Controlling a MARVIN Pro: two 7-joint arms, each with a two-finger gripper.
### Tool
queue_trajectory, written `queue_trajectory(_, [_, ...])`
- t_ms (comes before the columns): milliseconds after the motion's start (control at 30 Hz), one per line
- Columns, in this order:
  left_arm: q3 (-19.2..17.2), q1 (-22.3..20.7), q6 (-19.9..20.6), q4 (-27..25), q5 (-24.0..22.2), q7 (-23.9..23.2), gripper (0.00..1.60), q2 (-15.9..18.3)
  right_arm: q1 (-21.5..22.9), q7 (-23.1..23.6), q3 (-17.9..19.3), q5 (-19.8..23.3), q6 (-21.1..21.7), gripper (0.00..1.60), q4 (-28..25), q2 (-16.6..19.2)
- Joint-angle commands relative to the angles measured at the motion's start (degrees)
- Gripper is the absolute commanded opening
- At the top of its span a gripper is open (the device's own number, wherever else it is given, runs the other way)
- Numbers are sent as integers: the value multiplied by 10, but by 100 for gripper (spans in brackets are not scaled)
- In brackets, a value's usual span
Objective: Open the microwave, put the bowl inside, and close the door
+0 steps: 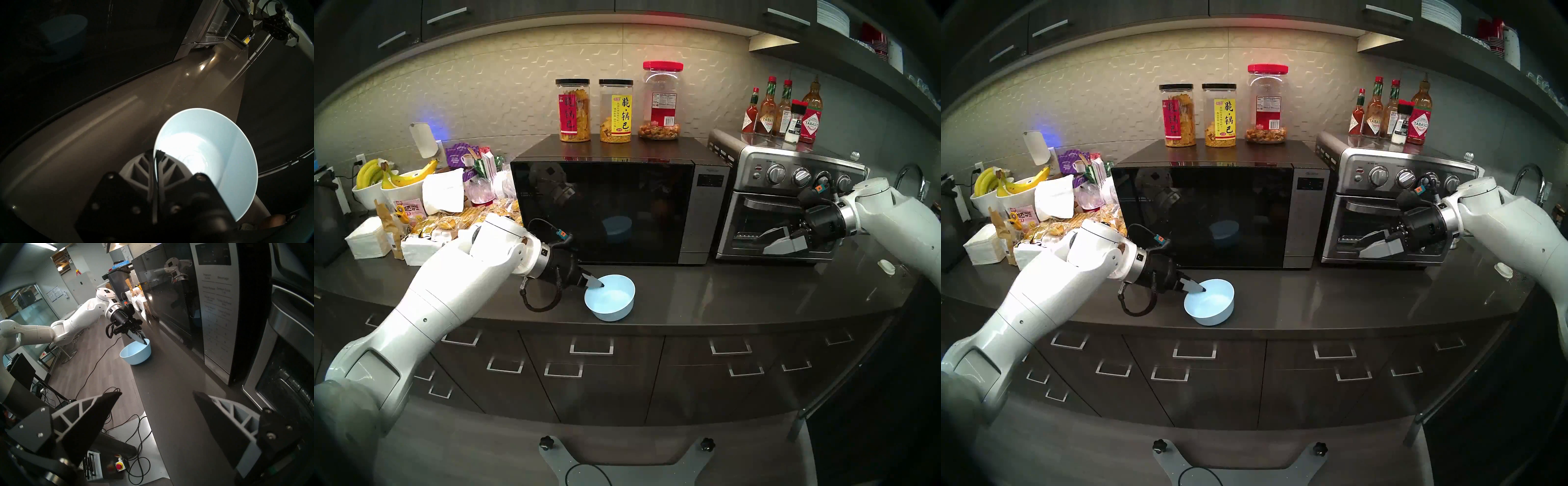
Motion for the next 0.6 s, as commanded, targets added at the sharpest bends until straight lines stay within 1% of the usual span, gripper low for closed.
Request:
queue_trajectory(0, [-4,-12,1,-3,-3,-1,0,5,10,-1,9,4,1,160,0,0])
queue_trajectory(267, [-19,-4,1,-12,-8,9,0,14,10,-1,9,4,1,160,0,0])
queue_trajectory(433, [-41,6,1,-25,-24,25,0,25,10,-1,9,4,1,160,0,0])
queue_trajectory(567, [-48,11,1,-29,-30,28,0,32,10,-1,9,4,1,160,0,0])
